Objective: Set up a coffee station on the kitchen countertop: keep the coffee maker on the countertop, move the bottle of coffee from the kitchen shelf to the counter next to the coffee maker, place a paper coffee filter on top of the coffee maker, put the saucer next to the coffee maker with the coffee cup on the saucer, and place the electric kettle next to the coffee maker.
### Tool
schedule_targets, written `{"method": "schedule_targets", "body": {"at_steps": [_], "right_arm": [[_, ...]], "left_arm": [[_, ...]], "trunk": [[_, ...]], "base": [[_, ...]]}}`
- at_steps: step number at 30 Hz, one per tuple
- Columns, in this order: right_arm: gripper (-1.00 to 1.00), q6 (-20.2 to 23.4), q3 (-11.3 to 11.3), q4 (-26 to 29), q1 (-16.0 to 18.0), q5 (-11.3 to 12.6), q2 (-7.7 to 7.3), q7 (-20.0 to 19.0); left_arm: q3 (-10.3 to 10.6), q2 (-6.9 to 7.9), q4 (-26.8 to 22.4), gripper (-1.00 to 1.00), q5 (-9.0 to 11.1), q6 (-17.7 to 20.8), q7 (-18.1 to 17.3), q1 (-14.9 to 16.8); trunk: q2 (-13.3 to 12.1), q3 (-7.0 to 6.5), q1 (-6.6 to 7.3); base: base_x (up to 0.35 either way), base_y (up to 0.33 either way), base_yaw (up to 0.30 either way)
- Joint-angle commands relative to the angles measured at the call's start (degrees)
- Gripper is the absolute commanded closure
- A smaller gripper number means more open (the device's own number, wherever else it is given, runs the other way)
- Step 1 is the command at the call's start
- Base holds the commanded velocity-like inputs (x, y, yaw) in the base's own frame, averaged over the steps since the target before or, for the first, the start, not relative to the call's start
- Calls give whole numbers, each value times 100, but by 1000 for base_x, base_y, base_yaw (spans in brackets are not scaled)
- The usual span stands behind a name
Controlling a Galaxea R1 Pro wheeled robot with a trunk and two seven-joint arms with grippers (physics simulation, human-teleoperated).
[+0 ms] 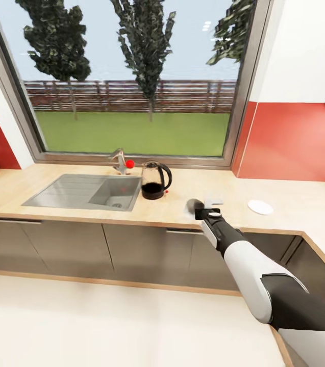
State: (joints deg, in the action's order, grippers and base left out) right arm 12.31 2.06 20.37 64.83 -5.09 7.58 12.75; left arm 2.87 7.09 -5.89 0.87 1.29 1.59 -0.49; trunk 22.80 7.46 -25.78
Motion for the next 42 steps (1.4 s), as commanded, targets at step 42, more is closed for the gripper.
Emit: {"method": "schedule_targets", "body": {"at_steps": [42], "right_arm": [[100, 25, 7, -1070, 3, -45, 242, -4016]], "left_arm": [[22, -80, -227, -100, 24, 9, -7, 18]], "trunk": [[12, 11, 0]], "base": [[-88, 23, 0]]}}
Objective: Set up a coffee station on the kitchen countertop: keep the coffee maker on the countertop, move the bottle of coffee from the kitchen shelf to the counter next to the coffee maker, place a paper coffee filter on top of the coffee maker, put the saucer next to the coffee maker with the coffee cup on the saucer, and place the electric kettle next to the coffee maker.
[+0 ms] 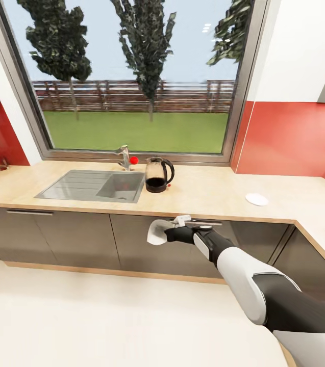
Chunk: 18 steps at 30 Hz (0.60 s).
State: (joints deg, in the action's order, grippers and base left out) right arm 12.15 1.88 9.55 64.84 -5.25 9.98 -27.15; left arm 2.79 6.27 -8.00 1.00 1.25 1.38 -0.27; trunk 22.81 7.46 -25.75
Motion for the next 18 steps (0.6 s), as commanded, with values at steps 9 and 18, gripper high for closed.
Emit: {"method": "schedule_targets", "body": {"at_steps": [9, 18], "right_arm": [[100, 42, 32, 21, 2, -29, 2, -64], [100, 42, 32, 19, 2, -29, 2, -97]], "left_arm": [[-155, -4, 11, -100, 639, 4, -14, -8], [-158, -10, -14, -100, 681, -2, -15, -8]], "trunk": [[11, 11, -3], [11, 11, -3]], "base": [[0, 0, 188], [2, 1, 277]]}}
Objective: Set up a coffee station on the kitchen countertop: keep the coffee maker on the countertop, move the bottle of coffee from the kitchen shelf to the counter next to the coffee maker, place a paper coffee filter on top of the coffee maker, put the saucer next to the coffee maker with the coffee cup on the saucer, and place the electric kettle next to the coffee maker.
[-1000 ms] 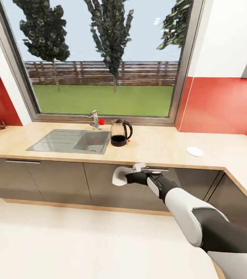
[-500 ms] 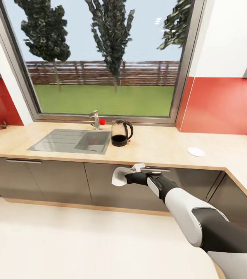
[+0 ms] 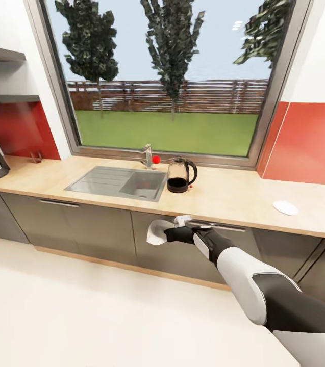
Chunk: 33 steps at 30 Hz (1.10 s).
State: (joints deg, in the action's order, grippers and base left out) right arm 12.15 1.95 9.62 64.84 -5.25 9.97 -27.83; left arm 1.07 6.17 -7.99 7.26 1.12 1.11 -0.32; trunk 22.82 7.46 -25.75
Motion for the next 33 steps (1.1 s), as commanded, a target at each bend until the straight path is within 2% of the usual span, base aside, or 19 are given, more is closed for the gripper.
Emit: {"method": "schedule_targets", "body": {"at_steps": [1, 20, 33], "right_arm": [[100, 42, 25, 13, 2, -28, 2, -28], [100, 42, 25, 14, 2, -28, 2, -29], [100, 42, 25, 14, 2, -28, 2, -30]], "left_arm": [[13, 2, -14, -100, 61, 12, 12, -3], [-11, 50, -18, -100, 91, 36, 34, -1], [-11, 51, -10, -100, 87, 38, 36, 3]], "trunk": [[10, 11, -3], [10, -8, -3], [10, -70, -3]], "base": [[62, 46, 278], [195, 233, 278], [283, 179, 252]]}}
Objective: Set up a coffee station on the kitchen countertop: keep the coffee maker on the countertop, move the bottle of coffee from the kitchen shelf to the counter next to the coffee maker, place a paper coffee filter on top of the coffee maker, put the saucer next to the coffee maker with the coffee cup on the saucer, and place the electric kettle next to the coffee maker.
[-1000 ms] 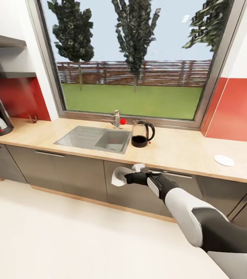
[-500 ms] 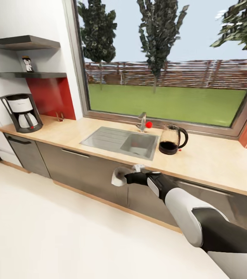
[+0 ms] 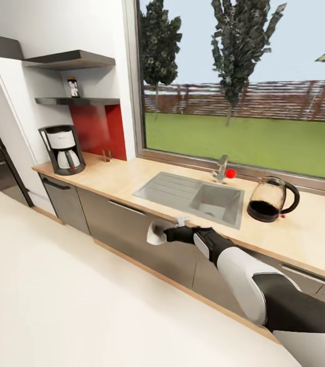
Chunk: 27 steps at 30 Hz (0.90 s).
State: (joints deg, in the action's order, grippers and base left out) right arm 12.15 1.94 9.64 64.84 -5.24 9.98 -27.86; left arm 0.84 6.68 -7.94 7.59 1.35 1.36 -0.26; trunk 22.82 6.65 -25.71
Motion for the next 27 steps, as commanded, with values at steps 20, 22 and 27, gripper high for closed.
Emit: {"method": "schedule_targets", "body": {"at_steps": [20, 22, 27], "right_arm": [[100, 42, 25, 12, 3, -30, 2, -26], [100, 42, 25, 12, 3, -30, 2, -28], [100, 42, 25, 12, 3, -30, 2, -27]], "left_arm": [[12, 0, -15, -100, 57, 6, 12, -7], [12, 0, -15, -100, 58, 6, 13, -5], [12, 0, -15, -100, 59, 6, 9, -6]], "trunk": [[10, -106, -7], [10, -118, -7], [10, -148, -7]], "base": [[335, 62, 220], [326, 177, 216], [322, 182, 216]]}}
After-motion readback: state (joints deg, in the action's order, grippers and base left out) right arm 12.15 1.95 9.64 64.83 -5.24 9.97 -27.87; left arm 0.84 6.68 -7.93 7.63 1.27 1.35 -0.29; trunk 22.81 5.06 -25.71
